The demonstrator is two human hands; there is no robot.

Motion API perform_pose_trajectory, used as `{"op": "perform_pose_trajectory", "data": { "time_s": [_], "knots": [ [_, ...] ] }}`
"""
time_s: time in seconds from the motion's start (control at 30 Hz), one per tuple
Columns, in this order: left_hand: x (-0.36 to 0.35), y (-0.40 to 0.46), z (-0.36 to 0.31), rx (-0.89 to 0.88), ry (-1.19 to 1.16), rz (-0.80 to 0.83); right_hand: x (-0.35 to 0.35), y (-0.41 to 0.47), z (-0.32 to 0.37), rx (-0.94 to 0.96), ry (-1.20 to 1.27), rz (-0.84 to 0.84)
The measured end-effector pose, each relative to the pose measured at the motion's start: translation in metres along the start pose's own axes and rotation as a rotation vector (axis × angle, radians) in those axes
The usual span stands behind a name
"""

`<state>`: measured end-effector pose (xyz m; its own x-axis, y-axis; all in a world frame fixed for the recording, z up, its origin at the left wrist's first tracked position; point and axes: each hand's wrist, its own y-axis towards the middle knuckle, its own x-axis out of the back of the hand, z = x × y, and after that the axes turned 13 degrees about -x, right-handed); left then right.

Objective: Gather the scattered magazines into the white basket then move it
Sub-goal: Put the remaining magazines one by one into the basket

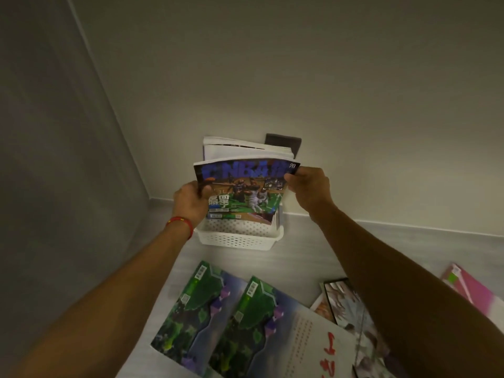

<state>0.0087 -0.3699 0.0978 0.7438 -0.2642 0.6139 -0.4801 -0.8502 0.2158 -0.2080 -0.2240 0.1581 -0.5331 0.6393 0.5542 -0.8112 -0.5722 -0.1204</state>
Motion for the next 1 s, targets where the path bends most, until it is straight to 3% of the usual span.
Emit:
{"op": "perform_pose_trajectory", "data": {
  "time_s": [0.33, 0.57, 0.67, 0.73, 0.83, 0.93, 1.0],
  "knots": [
    [-0.018, 0.010, 0.020, 0.192, -0.153, 0.049, -0.036, 0.007, -0.020, -0.173, 0.000, -0.060],
    [-0.027, 0.001, 0.006, 0.247, -0.480, 0.104, -0.014, -0.005, -0.050, -0.241, 0.115, 0.091],
    [-0.028, -0.006, 0.003, 0.347, -0.538, 0.070, 0.009, -0.022, -0.086, -0.245, 0.114, 0.130],
    [-0.032, -0.016, -0.001, 0.323, -0.398, 0.010, 0.030, -0.035, -0.115, -0.274, 0.120, 0.162],
    [-0.052, -0.053, -0.024, 0.133, -0.065, -0.126, 0.067, -0.056, -0.170, -0.290, 0.027, 0.142],
    [-0.092, -0.113, -0.052, 0.029, -0.107, 0.049, 0.108, -0.074, -0.228, -0.250, -0.187, 0.114],
    [-0.122, -0.157, -0.069, -0.020, -0.078, 0.223, 0.137, -0.085, -0.266, -0.292, -0.190, 0.101]
  ]
}}
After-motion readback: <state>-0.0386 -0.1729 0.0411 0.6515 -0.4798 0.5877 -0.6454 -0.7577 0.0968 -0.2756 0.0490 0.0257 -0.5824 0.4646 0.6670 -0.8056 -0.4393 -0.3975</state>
